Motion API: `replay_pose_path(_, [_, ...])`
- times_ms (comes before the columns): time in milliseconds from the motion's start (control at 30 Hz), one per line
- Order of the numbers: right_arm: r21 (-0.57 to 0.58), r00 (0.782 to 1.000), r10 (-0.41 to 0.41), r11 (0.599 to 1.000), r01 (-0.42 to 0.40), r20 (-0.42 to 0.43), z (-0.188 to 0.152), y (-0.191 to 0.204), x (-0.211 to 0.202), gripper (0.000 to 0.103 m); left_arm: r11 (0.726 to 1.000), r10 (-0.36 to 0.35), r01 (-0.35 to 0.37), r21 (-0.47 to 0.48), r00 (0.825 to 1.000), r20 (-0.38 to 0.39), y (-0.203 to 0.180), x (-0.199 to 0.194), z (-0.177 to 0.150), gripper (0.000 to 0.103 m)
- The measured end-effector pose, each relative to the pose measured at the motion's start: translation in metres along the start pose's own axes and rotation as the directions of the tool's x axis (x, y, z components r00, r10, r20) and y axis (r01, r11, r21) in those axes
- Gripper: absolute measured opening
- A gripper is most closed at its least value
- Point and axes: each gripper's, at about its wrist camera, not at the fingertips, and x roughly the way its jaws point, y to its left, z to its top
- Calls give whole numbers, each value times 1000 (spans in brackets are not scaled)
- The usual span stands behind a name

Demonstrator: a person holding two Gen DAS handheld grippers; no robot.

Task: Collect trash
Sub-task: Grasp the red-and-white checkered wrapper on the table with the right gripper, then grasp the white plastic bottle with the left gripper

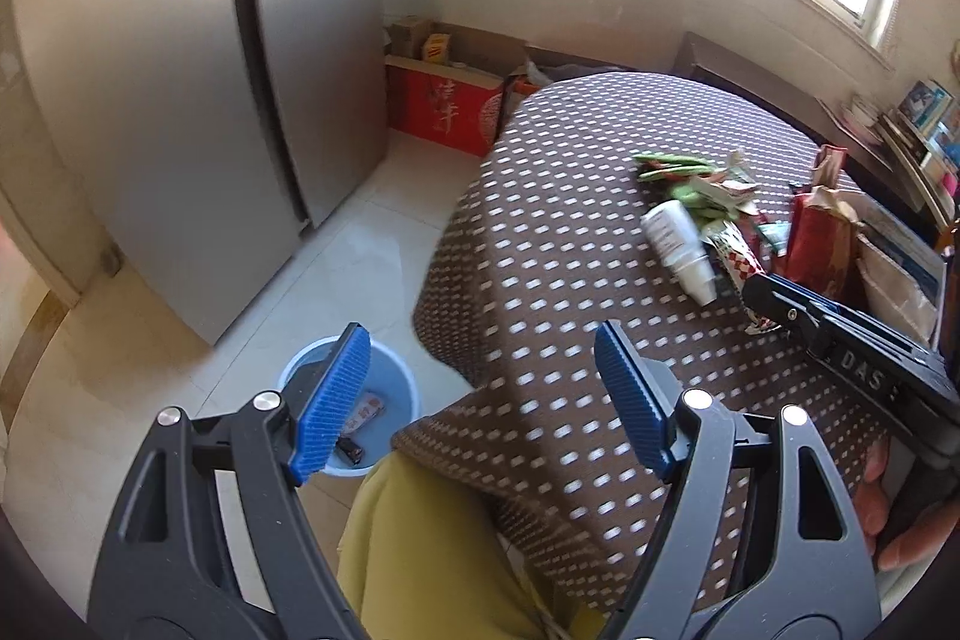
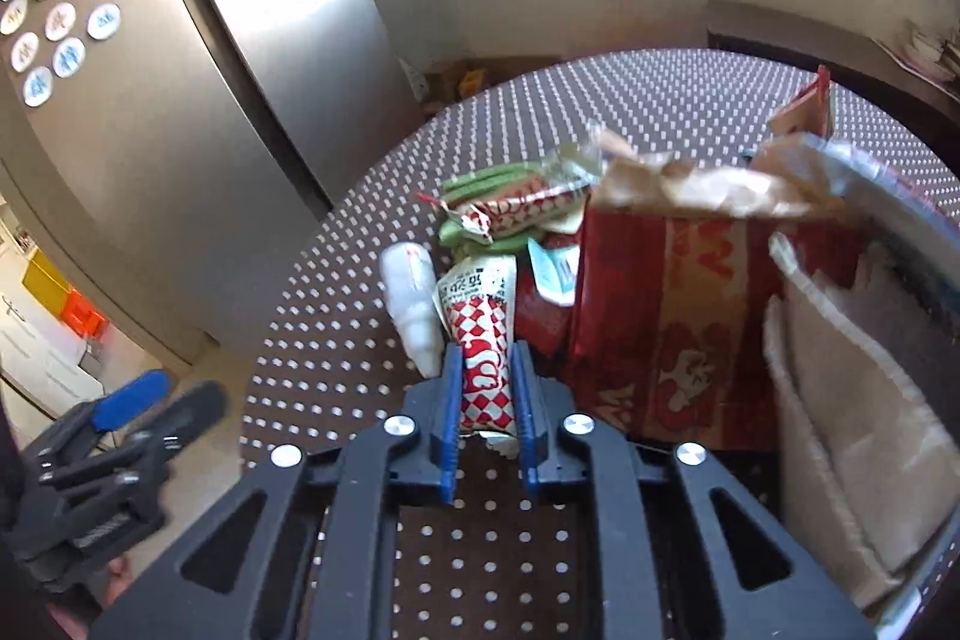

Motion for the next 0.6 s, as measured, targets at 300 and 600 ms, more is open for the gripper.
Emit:
replay_pose_path(300, [38, 986, -15, 999, 9, 168, 27, -25, -57, 16, 994, -85, 86, 71, 996, -23, -53, 23, 24, 76])
replay_pose_path(600, [77, 980, -72, 995, 58, 184, 24, -48, -73, 16, 988, -135, 139, 72, 989, -68, -82, 61, 41, 32])
